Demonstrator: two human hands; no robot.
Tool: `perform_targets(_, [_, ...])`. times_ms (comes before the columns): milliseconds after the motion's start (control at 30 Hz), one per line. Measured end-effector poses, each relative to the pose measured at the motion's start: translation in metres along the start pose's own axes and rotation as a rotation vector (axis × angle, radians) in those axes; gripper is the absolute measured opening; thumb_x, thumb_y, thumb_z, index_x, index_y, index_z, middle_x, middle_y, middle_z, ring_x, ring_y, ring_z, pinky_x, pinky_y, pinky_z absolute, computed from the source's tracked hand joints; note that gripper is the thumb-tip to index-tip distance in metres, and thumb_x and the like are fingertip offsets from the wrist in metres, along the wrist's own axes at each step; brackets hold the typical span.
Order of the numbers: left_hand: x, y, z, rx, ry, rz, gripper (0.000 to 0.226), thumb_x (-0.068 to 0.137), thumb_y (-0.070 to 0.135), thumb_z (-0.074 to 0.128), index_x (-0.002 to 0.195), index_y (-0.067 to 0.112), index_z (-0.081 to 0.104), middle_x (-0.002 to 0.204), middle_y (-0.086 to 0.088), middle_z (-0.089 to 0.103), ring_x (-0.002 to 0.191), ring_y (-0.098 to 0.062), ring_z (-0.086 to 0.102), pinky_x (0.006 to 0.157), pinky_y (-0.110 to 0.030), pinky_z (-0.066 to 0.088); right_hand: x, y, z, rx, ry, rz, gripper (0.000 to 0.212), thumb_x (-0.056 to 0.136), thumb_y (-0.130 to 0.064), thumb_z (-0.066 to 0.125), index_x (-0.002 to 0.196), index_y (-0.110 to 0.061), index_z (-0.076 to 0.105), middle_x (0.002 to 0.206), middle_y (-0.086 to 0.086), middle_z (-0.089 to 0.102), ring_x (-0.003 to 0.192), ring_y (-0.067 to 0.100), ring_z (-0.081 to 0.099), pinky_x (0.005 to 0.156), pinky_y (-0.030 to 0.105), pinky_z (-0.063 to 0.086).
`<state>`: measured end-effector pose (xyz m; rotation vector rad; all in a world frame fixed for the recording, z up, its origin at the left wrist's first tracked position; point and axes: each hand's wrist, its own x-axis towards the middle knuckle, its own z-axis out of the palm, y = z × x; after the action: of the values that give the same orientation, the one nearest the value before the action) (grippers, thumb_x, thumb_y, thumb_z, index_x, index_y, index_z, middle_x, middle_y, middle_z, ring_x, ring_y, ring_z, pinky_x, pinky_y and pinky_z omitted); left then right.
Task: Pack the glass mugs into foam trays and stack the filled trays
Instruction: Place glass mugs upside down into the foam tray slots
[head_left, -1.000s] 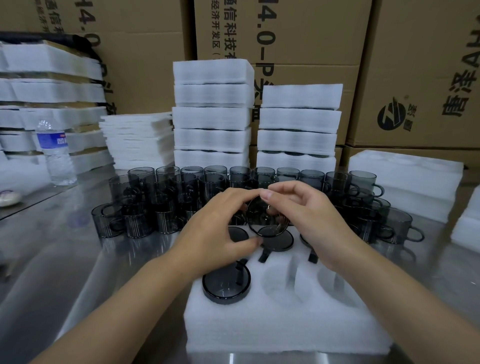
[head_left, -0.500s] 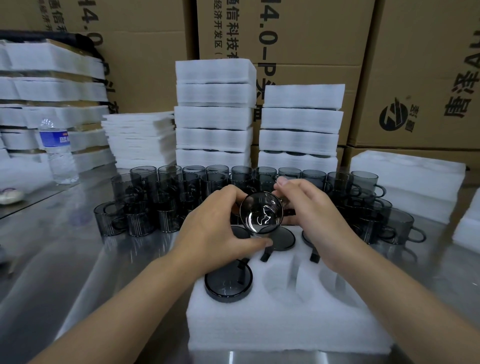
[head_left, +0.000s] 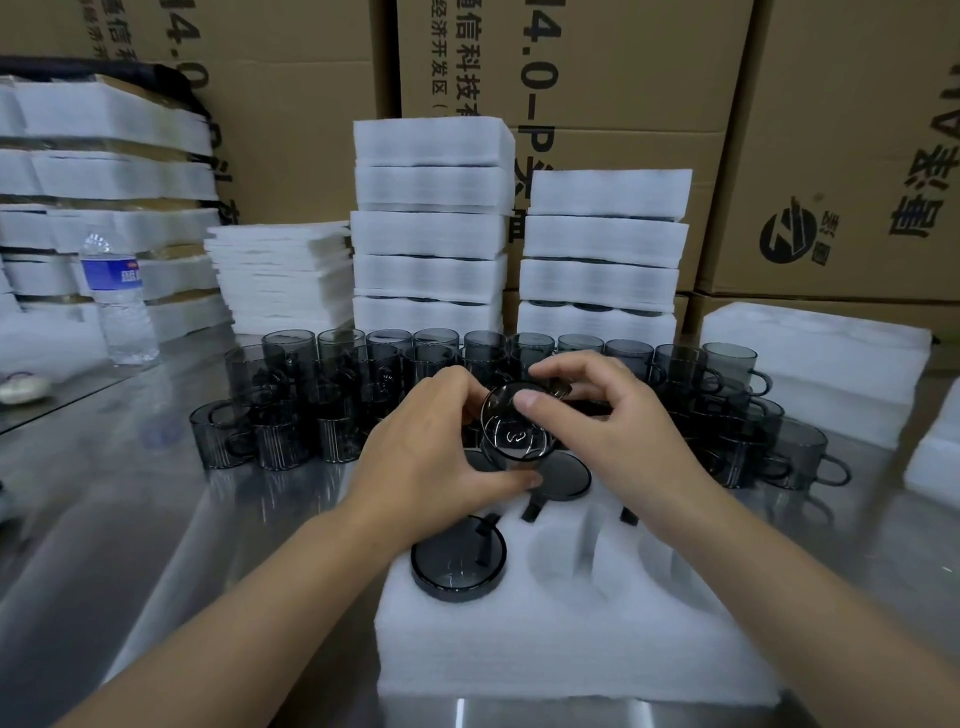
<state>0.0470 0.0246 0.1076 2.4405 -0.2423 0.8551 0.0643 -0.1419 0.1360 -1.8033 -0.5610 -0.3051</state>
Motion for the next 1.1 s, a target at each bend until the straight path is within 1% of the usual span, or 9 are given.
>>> perform_targets(100, [0.000,0.001,-0.002,-0.014,-0.011,0.046,0.059,0.043,0.073,0.064,0.085,0.039,0.040,0.084,0.022,0.051,0.083,0.006,0.049,0.064,-0.023,0.042,-0.002,-0.002,0.001,-0.019,0.012,-0.069,0.015,0.076,-0.020,0.075,0.080,-0.033,0.069,0.097,-0.008,0.057,0.090,0.006,0.058,0.082,0.025,0.049])
perform_targets(200, [-0.002,0.003,-0.006,-0.068,-0.015,0.168,0.057,0.046,0.072,0.066,0.084,0.039,0.041,0.082,0.022,0.050,0.082,0.003,0.050,0.066,-0.026,0.046,0.000,-0.003,-0.003,0.113,0.014,-0.078,0.019,0.077,-0.005,0.073,0.071,-0.023,0.069,0.083,-0.003,0.064,0.074,0.006,0.060,0.072,0.021,0.051])
perform_targets(300, [-0.004,0.003,-0.010,-0.185,-0.018,0.273,0.051,0.057,0.068,0.066,0.085,0.029,0.050,0.081,0.014,0.053,0.076,-0.008,0.053,0.064,-0.035,0.048,0.002,-0.005,-0.010,0.239,-0.124,-0.027,0.016,0.077,-0.001,0.071,0.068,-0.014,0.068,0.065,-0.006,0.064,0.064,0.004,0.058,0.063,0.014,0.048])
perform_targets(400, [-0.003,0.002,-0.011,-0.224,-0.084,0.346,0.059,0.076,0.071,0.045,0.080,0.013,0.058,0.078,0.004,0.054,0.074,-0.020,0.054,0.064,-0.046,0.046,0.004,-0.004,-0.018,0.246,-0.298,-0.009,0.013,0.067,-0.003,0.072,0.062,-0.013,0.066,0.063,-0.001,0.063,0.062,0.006,0.057,0.060,0.014,0.046])
perform_targets(500, [-0.003,0.002,-0.011,-0.236,-0.171,0.332,0.078,0.079,0.083,0.019,0.078,0.016,0.059,0.081,0.007,0.056,0.079,-0.016,0.055,0.070,-0.043,0.045,0.004,-0.002,-0.021,0.233,-0.425,0.011,0.012,0.061,-0.006,0.064,0.055,-0.016,0.064,0.058,-0.001,0.061,0.058,0.007,0.054,0.057,0.015,0.043])
perform_targets(633, [-0.002,0.001,-0.011,-0.220,-0.265,0.243,0.070,0.080,0.073,0.026,0.095,0.017,0.065,0.092,0.009,0.061,0.091,-0.012,0.057,0.079,-0.042,0.046,0.004,0.004,-0.019,0.188,-0.541,0.017,0.010,0.059,-0.004,0.061,0.056,-0.013,0.059,0.054,0.000,0.051,0.054,0.009,0.046,0.054,0.018,0.038])
perform_targets(800, [-0.001,0.002,-0.011,-0.222,-0.381,0.116,0.062,0.073,0.071,0.032,0.113,0.034,0.062,0.109,0.018,0.064,0.103,0.003,0.057,0.088,-0.032,0.047,0.004,0.006,-0.020,0.124,-0.572,0.012,0.007,0.059,-0.007,0.058,0.060,-0.004,0.051,0.054,0.001,0.044,0.054,0.010,0.039,0.052,0.020,0.031])
perform_targets(933, [-0.001,0.003,-0.010,-0.209,-0.421,0.104,0.037,0.068,0.075,0.037,0.100,0.060,0.049,0.112,0.023,0.062,0.107,0.005,0.055,0.093,-0.036,0.047,0.002,0.004,-0.019,0.119,-0.637,0.018,0.007,0.061,-0.004,0.054,0.059,-0.006,0.048,0.048,-0.007,0.047,0.048,0.004,0.040,0.049,0.014,0.031])
perform_targets(1100, [-0.001,0.001,-0.010,-0.189,-0.434,0.127,0.030,0.067,0.077,0.041,0.094,0.067,0.045,0.111,0.024,0.061,0.107,0.004,0.053,0.093,-0.037,0.046,0.000,0.003,-0.017,0.063,-0.666,0.023,0.007,0.065,-0.006,0.054,0.060,-0.007,0.049,0.049,-0.008,0.048,0.050,0.005,0.041,0.052,0.015,0.033])
